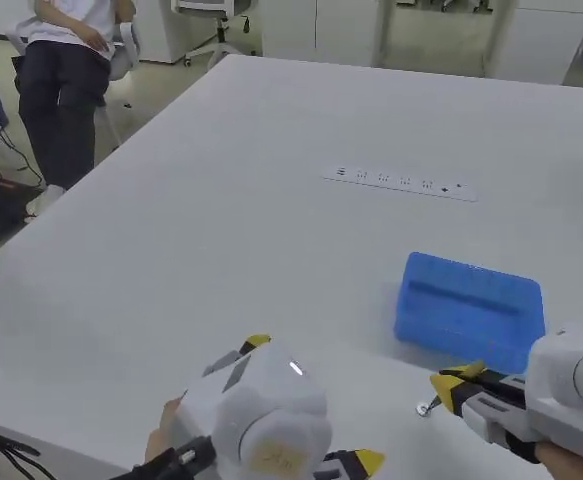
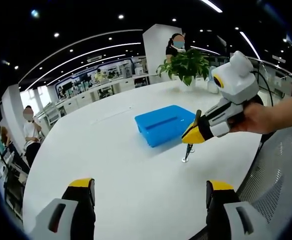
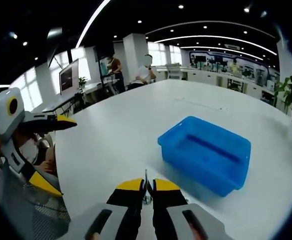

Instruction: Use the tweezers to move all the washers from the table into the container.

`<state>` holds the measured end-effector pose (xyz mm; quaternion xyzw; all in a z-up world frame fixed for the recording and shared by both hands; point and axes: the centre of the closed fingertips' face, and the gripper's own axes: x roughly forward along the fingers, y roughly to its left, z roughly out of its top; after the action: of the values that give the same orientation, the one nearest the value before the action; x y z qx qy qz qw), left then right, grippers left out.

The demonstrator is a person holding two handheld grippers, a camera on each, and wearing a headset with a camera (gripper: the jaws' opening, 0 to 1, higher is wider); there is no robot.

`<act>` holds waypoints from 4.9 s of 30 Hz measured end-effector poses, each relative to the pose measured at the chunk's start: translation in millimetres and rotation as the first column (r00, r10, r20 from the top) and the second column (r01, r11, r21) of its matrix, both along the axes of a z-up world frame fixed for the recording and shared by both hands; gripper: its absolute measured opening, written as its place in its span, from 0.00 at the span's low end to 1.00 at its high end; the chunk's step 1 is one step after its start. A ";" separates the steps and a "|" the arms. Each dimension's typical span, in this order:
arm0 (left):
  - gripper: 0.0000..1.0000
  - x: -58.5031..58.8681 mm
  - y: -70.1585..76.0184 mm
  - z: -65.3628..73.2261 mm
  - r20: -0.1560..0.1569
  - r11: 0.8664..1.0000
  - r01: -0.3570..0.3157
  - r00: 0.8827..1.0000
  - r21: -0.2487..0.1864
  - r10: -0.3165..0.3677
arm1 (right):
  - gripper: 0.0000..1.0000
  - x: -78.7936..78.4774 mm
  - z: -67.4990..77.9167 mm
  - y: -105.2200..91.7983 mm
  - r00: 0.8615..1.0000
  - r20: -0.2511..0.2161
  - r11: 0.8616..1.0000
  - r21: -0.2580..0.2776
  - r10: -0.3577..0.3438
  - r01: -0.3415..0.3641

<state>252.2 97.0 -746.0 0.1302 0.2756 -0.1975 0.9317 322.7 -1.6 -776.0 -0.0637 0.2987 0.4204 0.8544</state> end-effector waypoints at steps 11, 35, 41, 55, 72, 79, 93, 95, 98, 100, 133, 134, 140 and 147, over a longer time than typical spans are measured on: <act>0.94 0.0 1.1 -0.2 0.000 1.000 -0.004 1.000 0.006 0.004 | 0.03 2.4 0.3 3.4 1.000 0.021 1.000 -0.008 0.007 -0.007; 0.93 0.6 2.1 1.0 0.004 1.000 -0.009 1.000 0.006 0.009 | 0.01 -4.4 6.1 9.0 0.999 0.041 0.999 -0.032 0.035 -0.034; 0.93 0.6 2.1 1.1 0.006 1.000 -0.007 1.000 0.009 0.007 | 0.03 -1.3 4.8 6.9 0.999 0.030 1.000 -0.025 0.018 -0.017; 0.92 0.3 2.9 -0.1 0.002 1.000 -0.009 1.000 0.012 0.009 | 0.03 1.8 3.6 6.1 0.999 0.031 1.000 -0.024 0.014 -0.013; 0.92 0.2 3.2 -0.9 0.001 1.000 -0.006 1.000 0.023 0.006 | 0.02 0.0 0.9 7.6 0.998 0.043 0.998 -0.048 0.037 -0.035; 0.91 -0.4 3.7 -1.6 -0.003 1.000 -0.007 1.000 0.025 0.007 | 0.02 0.7 13.4 9.0 0.998 0.049 0.999 -0.025 0.038 -0.036; 0.91 -0.3 4.1 -2.7 -0.006 0.999 -0.005 1.000 0.034 0.005 | 0.02 31.4 71.6 7.4 0.990 0.142 0.999 0.051 0.011 -0.019; 0.91 -0.2 4.3 -2.5 -0.006 0.999 -0.006 1.000 0.032 0.007 | 0.02 35.9 78.2 7.5 0.987 0.162 0.999 0.052 0.005 -0.014; 0.91 0.6 4.6 -1.1 -0.001 1.000 -0.011 1.000 0.024 0.011 | 0.02 45.1 83.0 5.7 0.984 0.179 0.999 0.052 -0.007 -0.003; 0.91 0.6 5.2 -1.3 -0.001 1.000 -0.012 1.000 0.026 0.012 | 0.02 51.3 84.8 5.1 0.981 0.193 0.999 0.049 -0.023 0.014; 0.90 -0.6 7.8 -7.6 -0.041 0.999 -0.028 0.999 0.025 0.029 | 0.03 124.8 16.9 8.0 0.984 0.145 0.992 -0.051 -0.105 0.113; 0.90 -0.9 8.0 -8.0 -0.044 0.999 -0.029 0.999 0.025 0.030 | 0.03 124.4 15.7 8.1 0.985 0.137 0.993 -0.050 -0.103 0.111; 0.90 -1.5 8.2 -9.1 -0.048 0.999 -0.027 0.998 0.035 0.029 | 0.03 122.9 12.2 7.6 0.986 0.133 0.993 -0.056 -0.101 0.109; 0.90 -1.3 8.5 -9.0 -0.049 0.999 -0.031 0.998 0.030 0.032 | 0.03 123.1 13.2 4.7 0.985 0.118 0.990 -0.050 -0.123 0.130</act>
<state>250.9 105.5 -755.0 0.1345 0.3033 -0.1819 0.9257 445.8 3.2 -762.8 -0.0932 0.2645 0.3522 0.8929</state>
